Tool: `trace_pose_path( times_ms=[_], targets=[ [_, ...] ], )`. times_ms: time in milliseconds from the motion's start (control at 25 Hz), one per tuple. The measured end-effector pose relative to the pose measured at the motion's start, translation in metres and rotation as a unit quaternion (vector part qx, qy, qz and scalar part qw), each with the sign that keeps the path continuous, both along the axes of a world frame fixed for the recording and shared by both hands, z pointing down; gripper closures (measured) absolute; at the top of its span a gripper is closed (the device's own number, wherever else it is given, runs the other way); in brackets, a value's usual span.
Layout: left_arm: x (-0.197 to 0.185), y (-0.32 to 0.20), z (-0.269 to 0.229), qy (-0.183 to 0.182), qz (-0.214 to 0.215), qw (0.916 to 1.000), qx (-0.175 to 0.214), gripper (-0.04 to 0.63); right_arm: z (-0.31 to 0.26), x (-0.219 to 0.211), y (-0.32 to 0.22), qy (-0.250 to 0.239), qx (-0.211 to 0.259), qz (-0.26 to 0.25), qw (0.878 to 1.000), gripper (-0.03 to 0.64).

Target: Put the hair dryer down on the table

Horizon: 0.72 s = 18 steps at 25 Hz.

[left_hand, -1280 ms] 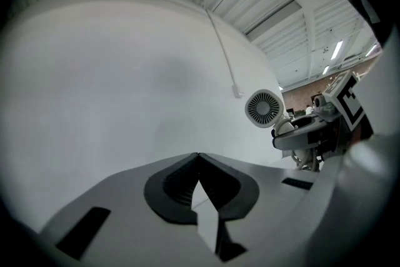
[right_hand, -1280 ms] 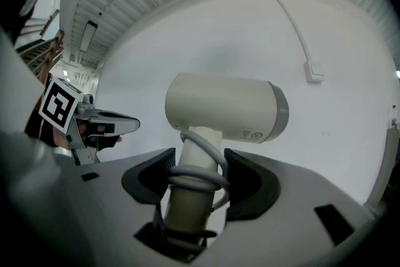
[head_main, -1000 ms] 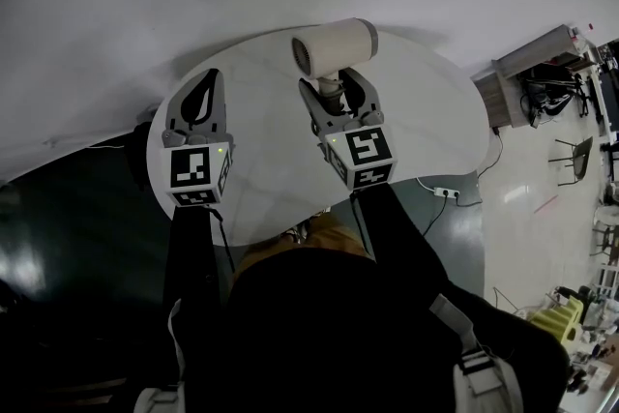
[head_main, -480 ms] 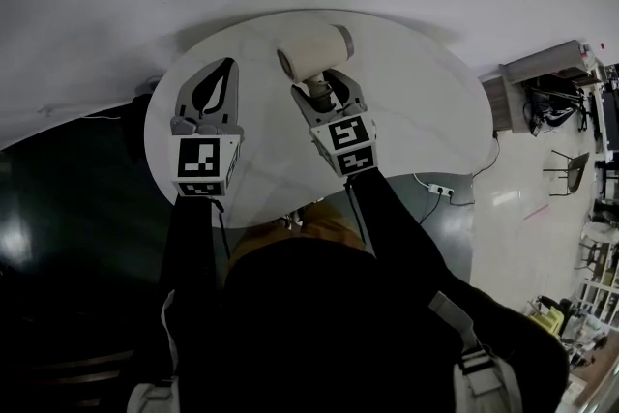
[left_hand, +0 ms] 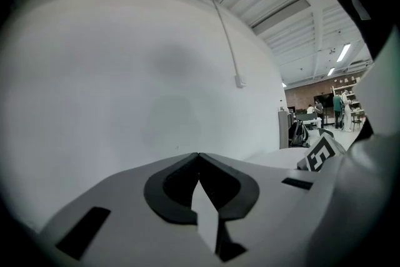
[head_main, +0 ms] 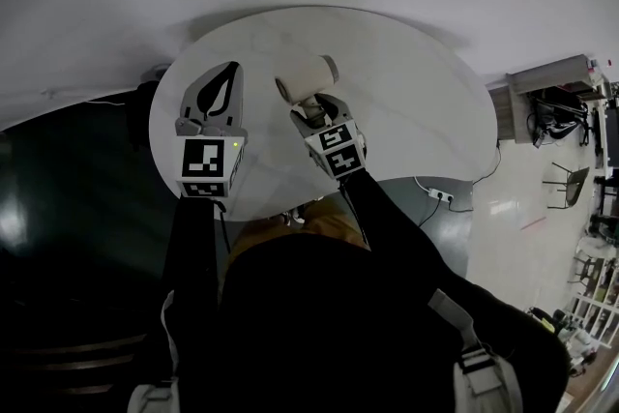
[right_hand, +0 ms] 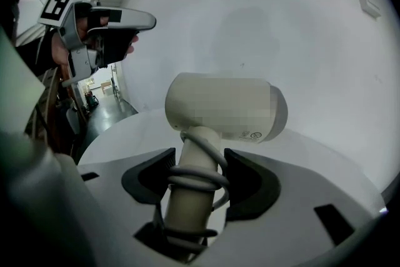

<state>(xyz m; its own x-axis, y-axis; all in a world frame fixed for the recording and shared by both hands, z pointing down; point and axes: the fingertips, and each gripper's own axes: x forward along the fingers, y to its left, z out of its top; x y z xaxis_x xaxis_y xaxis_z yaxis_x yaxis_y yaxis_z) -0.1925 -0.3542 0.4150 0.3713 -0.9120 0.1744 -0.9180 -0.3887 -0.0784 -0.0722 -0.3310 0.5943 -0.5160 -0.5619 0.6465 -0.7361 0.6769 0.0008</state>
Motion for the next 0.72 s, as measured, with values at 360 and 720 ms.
trace_pose_path(
  times_ms=[360, 720],
  targets=[
    [-0.007, 0.007, 0.010, 0.009, -0.004, 0.9999, -0.011, 0.580, 0.045, -0.009, 0.024, 0.013, -0.079, -0.007, 0.997, 0.357],
    [-0.021, 0.013, 0.012, 0.002, -0.014, 0.9998, -0.014, 0.580, 0.093, -0.010, 0.039, 0.053, -0.132, -0.017, 0.990, 0.357]
  ],
)
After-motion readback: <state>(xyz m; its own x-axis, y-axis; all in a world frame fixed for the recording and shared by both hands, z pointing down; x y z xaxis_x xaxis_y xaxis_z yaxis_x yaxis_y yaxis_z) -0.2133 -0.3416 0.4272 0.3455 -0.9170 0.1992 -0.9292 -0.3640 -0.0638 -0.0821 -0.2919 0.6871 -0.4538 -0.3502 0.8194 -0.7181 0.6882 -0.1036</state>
